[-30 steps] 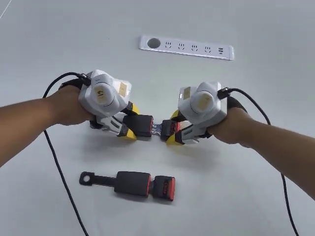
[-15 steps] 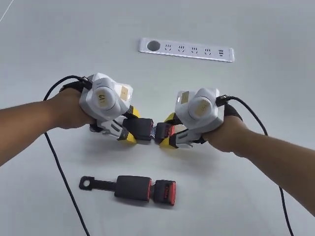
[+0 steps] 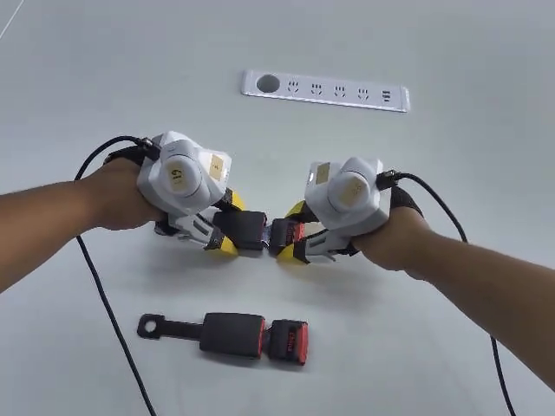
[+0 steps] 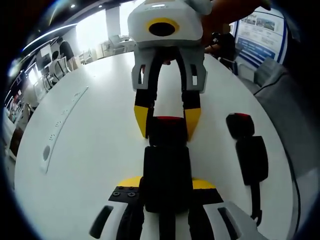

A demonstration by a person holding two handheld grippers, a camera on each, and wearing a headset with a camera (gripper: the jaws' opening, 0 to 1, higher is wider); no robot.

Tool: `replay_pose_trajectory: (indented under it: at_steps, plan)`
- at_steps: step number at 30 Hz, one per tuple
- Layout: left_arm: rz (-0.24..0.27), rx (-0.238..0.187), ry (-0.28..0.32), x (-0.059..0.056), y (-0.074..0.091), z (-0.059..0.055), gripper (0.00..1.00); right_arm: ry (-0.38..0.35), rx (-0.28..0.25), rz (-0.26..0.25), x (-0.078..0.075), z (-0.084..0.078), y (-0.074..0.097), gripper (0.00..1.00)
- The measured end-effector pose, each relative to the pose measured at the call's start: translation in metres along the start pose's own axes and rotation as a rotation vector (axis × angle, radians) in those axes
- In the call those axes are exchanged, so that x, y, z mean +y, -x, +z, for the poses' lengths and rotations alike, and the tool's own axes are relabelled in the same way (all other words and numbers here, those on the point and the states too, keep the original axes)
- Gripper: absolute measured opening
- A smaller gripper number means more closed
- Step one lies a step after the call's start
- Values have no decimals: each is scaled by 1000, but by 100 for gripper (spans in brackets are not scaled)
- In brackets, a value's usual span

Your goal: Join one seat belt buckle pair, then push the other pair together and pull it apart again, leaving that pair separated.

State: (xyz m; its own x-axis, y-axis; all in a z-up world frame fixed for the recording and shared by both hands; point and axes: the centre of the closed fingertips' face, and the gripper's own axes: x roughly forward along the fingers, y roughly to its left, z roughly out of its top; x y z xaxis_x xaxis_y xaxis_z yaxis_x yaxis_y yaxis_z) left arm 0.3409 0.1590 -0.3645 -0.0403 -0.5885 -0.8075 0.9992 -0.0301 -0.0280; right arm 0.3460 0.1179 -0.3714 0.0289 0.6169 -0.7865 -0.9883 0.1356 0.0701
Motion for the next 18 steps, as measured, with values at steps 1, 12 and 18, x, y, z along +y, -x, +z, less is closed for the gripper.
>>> replay_pose_trajectory:
  at_steps: [1, 12, 18]
  plan:
    - [0, 0, 0, 0, 0, 0, 34, 2, 1, -1, 0, 0, 0, 32]
    - [-4, -7, -3, 0, 1, 0, 34, 11, 10, -5, 1, -1, -1, 32]
    - [-7, -37, 5, 0, 2, 0, 34, 14, -6, -1, 2, -1, -1, 32]
